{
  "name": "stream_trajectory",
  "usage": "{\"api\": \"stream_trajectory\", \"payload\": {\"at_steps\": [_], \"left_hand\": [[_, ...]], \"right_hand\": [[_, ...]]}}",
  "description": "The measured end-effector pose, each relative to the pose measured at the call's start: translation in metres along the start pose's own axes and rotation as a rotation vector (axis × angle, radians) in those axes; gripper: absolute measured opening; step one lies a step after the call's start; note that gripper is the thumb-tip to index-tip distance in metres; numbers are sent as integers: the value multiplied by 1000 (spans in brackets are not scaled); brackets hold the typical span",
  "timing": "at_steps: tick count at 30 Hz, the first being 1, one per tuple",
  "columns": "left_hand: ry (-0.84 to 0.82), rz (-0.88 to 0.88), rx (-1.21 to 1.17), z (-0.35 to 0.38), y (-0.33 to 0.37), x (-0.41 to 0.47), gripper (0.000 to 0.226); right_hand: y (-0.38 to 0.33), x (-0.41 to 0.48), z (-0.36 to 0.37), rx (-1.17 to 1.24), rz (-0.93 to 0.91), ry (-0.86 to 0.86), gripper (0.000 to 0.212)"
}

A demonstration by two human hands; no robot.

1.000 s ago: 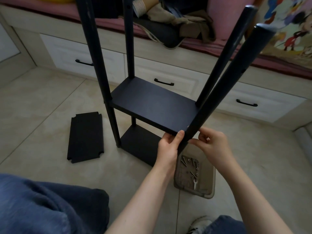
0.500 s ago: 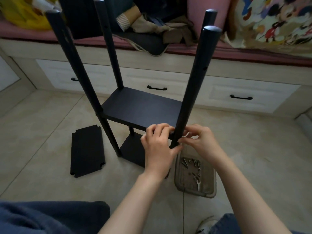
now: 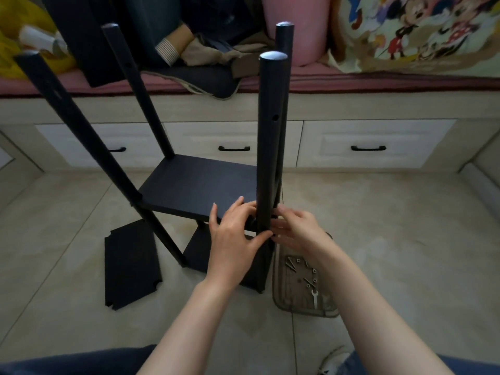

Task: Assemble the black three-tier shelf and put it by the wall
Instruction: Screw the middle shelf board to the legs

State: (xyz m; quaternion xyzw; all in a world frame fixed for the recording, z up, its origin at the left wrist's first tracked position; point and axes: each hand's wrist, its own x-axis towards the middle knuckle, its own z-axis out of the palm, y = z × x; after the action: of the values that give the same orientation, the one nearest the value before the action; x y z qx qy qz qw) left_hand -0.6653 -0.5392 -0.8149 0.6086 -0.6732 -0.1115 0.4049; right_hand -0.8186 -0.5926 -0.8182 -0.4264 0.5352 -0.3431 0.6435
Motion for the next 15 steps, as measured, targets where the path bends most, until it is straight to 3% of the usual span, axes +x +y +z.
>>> {"api": "stream_trajectory", "payload": {"at_steps": [2, 8, 15], "left_hand": [[-16, 13, 19, -1, 1, 0, 46], [-68, 30, 119, -7, 3, 7, 55], [-211, 134, 213, -13, -9, 9, 60]], "right_hand": [[1, 2, 7, 28, 15, -64, 43], [-4, 11, 15, -79, -7, -38, 33], [6, 11, 4, -48, -51, -96, 40]]}}
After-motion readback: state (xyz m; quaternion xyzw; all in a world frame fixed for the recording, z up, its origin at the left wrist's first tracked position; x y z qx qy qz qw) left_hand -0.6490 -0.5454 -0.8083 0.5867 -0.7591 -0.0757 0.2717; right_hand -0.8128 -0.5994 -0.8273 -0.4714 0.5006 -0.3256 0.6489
